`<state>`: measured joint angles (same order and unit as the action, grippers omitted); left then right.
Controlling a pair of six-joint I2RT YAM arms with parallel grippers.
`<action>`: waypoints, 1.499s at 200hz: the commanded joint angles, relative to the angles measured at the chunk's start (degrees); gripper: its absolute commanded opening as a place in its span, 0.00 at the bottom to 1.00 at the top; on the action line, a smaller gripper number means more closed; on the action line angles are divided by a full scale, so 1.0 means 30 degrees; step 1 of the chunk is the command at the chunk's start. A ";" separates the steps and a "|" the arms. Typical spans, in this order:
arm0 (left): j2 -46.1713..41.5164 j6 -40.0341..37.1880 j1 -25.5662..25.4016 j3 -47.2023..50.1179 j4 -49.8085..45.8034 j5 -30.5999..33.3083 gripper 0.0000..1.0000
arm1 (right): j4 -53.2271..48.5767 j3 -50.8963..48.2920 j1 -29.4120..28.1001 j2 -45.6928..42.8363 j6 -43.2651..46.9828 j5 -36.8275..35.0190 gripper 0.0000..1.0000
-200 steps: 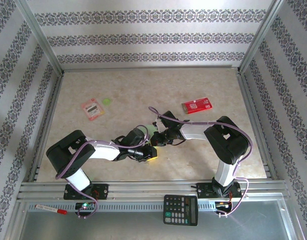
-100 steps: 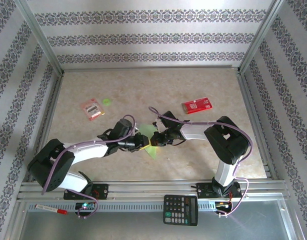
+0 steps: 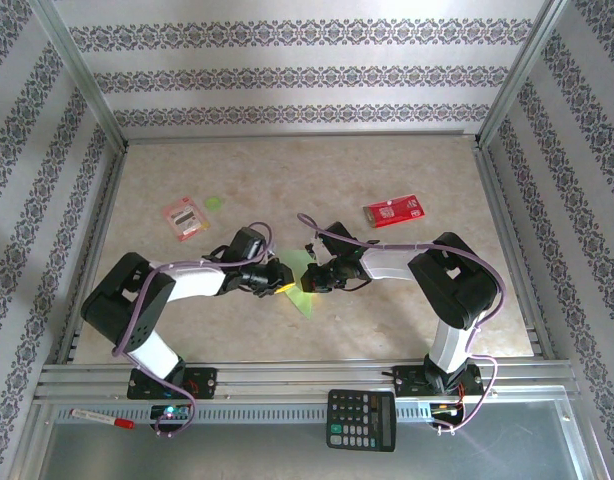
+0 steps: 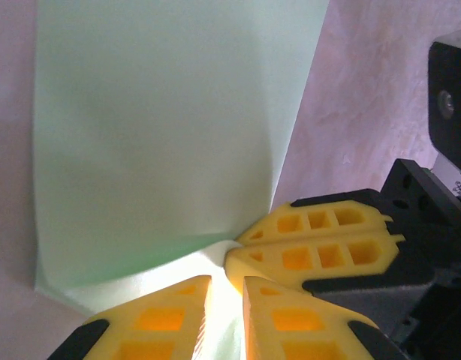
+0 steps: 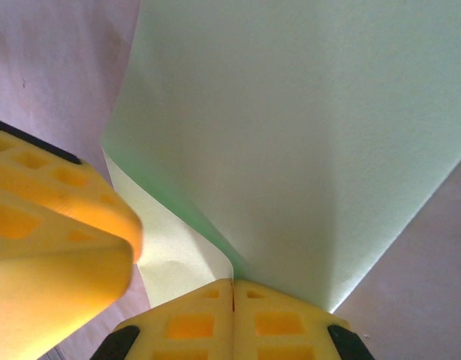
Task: Fold a paper plane with a square sheet of paper (pick it up from the middle)
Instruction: Perform the third fold on the triangle at the bottom-center of the table.
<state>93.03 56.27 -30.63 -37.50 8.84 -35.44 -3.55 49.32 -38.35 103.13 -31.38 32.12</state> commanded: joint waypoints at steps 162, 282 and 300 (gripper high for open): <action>0.1536 -0.2510 0.0947 0.1279 -0.1138 0.0357 0.15 | -0.2285 0.0290 0.0551 -0.0521 0.0490 -0.1218 0.10; 0.1772 -0.2841 0.0952 0.1446 -0.1378 0.0578 0.14 | -0.1012 -0.0693 -0.2400 -0.4222 -0.1772 -0.0628 0.16; 0.1786 -0.2906 0.0938 0.1382 -0.1447 0.0582 0.15 | -0.0411 -0.0195 -0.3153 -0.3235 -0.2076 -0.0570 0.14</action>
<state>95.90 49.65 -28.38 -35.77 11.33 -36.67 -8.75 47.94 -45.36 90.02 -34.57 29.08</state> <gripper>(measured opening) 0.145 0.153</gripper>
